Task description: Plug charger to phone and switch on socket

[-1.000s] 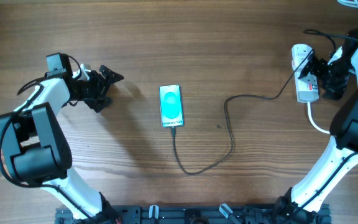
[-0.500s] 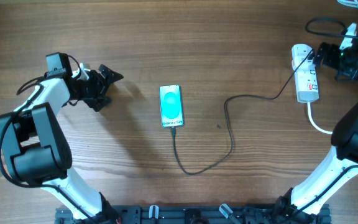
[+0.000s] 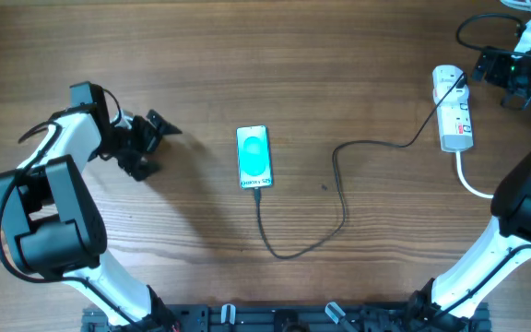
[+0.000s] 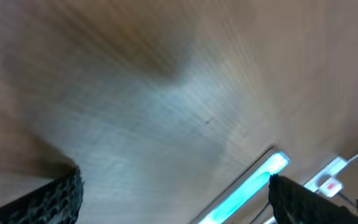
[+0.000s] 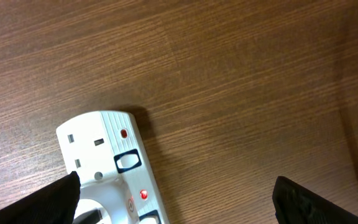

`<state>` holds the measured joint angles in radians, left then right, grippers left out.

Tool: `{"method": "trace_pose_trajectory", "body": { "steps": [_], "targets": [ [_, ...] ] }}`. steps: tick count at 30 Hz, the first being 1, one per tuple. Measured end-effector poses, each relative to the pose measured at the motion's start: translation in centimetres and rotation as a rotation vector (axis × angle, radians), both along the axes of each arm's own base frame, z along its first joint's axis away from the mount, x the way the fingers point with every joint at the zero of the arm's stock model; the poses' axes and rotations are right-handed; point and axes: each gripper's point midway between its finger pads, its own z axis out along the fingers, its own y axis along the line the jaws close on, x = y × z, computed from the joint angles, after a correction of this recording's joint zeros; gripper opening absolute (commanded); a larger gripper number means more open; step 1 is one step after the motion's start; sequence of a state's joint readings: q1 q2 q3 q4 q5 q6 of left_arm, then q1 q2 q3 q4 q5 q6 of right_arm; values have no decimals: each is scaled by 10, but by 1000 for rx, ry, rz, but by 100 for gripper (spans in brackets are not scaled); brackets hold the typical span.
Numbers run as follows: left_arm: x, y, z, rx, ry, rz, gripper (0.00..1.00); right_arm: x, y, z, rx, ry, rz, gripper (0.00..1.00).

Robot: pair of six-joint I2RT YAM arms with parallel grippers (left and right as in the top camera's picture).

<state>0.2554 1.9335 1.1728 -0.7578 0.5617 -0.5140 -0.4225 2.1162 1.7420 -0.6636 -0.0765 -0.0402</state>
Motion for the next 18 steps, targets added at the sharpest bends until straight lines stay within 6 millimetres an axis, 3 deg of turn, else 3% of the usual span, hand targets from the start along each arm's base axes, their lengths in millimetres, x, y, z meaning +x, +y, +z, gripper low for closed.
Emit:
{"method": "trace_pose_trajectory", "body": {
  "steps": [6, 8, 10, 13, 15, 18],
  "targets": [
    [-47, -3, -3, 8, 210, -10, 100, 0, 0, 0, 0, 0, 0, 100],
    [-53, -1, 19, 30, 221, -38, 100, 0, 0, 0, 0, 0, 0, 100],
    [-44, 3, 60, 74, 98, -57, 100, 0, 0, 0, 0, 0, 0, 100],
    [-56, 1, 110, 128, -13, -80, 100, 0, 0, 0, 0, 0, 0, 100],
    [-65, -8, 121, 145, -24, -114, 100, 0, 0, 0, 0, 0, 0, 99],
    [-74, -25, 119, 158, 5, -187, 100, 0, 0, 0, 0, 0, 0, 100]
  ]
}}
